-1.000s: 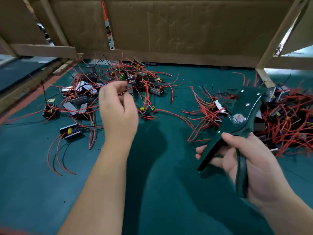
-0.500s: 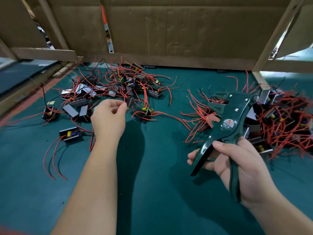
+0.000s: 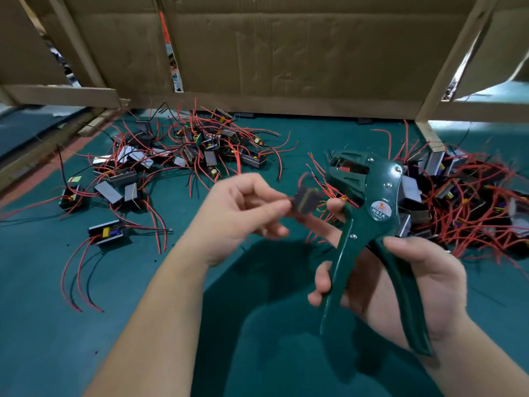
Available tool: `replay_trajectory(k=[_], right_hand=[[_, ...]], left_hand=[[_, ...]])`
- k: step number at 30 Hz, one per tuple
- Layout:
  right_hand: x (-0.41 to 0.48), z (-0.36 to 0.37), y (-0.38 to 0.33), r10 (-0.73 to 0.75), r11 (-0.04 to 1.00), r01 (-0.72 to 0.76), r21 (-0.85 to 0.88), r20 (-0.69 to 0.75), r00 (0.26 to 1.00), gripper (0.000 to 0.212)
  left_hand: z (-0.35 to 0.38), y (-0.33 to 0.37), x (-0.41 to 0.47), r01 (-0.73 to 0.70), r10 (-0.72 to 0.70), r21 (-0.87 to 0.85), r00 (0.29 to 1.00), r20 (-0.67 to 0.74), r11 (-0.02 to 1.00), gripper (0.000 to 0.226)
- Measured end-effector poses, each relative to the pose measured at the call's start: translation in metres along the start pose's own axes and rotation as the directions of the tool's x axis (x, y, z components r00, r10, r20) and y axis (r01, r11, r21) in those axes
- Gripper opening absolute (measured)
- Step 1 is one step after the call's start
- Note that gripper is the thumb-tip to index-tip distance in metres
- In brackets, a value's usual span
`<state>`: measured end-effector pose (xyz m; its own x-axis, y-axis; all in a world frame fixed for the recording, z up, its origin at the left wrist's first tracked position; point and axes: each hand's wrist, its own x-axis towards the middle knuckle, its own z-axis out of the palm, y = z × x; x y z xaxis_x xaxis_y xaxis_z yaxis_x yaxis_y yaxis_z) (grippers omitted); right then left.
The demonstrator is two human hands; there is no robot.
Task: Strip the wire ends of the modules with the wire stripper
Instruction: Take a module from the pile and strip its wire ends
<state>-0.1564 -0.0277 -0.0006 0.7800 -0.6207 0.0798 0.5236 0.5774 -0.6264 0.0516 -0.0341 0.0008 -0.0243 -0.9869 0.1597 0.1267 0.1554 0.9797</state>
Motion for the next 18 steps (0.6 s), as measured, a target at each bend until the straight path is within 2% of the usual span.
replay_trajectory(k=[2,6,11,13,15,18], right_hand=[[0.001,0.000,-0.001,-0.004,1.000,0.003,0.009,0.012,1.000,0.067],[0.000,-0.004,-0.003,-0.028,0.998,0.023,-0.055,-0.094,0.995,0.074],[-0.001,-0.006,-0.009,-0.062,0.998,0.064,0.019,-0.092,0.994,0.067],[-0.002,-0.006,-0.012,-0.067,0.997,0.070,0.032,-0.075,0.995,0.066],[-0.001,-0.006,-0.014,-0.055,0.998,0.057,0.027,-0.047,0.997,0.068],[0.001,-0.003,-0.014,-0.006,0.993,-0.004,0.118,0.079,0.997,0.064]], left_hand=[[0.009,-0.003,0.000,0.028,-0.029,0.046,0.999,0.033,0.999,0.010],[0.016,-0.007,-0.003,0.066,-0.073,0.084,0.994,0.081,0.994,0.012],[0.011,-0.004,-0.002,0.168,-0.174,0.048,0.965,0.194,0.985,0.009],[0.010,-0.001,0.000,0.241,-0.242,0.024,0.956,0.163,0.970,0.020],[0.009,0.001,0.003,0.315,-0.312,-0.047,0.948,0.065,0.948,0.027],[0.012,0.000,0.007,0.293,-0.297,-0.163,0.955,-0.004,0.942,0.047]])
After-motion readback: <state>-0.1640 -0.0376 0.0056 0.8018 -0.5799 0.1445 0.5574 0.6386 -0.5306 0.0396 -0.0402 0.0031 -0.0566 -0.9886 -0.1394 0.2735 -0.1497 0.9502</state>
